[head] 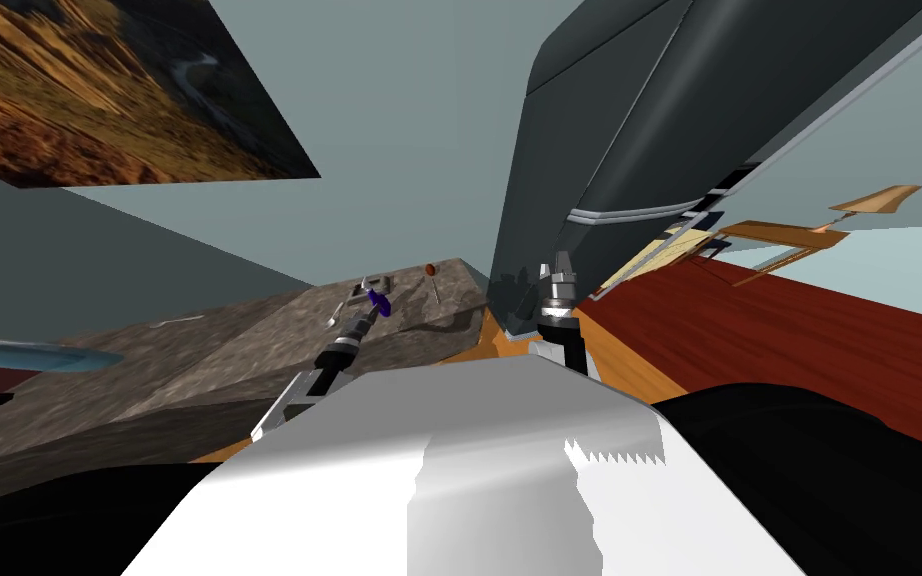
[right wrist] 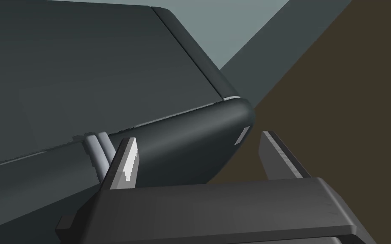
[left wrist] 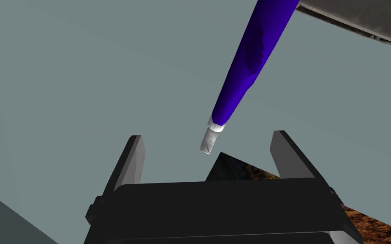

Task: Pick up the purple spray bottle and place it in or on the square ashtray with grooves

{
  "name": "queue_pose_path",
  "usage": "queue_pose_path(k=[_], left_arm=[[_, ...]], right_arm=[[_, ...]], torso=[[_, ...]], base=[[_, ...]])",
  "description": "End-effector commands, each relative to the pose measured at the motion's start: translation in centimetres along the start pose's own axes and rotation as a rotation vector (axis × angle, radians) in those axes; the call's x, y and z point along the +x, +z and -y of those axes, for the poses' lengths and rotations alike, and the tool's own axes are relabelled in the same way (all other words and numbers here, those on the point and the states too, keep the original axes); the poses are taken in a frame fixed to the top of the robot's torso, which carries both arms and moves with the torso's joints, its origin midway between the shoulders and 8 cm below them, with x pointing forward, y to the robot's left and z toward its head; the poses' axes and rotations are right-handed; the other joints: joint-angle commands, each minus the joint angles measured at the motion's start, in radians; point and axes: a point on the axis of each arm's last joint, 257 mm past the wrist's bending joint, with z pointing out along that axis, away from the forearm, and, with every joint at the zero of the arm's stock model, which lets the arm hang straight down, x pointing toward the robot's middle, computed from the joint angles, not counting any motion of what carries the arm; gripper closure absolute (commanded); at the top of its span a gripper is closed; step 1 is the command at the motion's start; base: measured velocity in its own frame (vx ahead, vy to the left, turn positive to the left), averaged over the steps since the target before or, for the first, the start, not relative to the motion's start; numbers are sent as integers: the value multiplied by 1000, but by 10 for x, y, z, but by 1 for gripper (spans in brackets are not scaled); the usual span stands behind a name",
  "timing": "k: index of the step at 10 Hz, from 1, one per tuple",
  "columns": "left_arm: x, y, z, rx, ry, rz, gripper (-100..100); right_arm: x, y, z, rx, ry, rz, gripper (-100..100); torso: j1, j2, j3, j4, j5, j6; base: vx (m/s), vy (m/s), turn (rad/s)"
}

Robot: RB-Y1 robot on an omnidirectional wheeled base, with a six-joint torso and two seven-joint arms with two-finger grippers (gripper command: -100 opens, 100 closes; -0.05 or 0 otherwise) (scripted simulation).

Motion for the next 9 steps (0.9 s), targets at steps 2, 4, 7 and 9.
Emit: queue_pose_path(k=[2,4,7,9], left_arm=[[-1,-8,-44,-102,81,-25,-100],[-5,-16,-75,-171,135,-41,-100],[-12,-28,-114,-259,202,-60,-100],[-19,-38,-141,-321,251,-75,-100]], right_arm=[[0,0,0,0,0,0,0],[0,0,0,0,0,0,0],[0,0,0,0,0,0,0],[0,0,0,0,0,0,0]], torso=[[0,1,1,0,0,0],[0,1,1,0,0,0],[1,1,1,0,0,0],[3,3,2,1,0,0]], base=[[70,-109,-66],[66,-109,-59],[69,-95,-57],[58,-76,-54]])
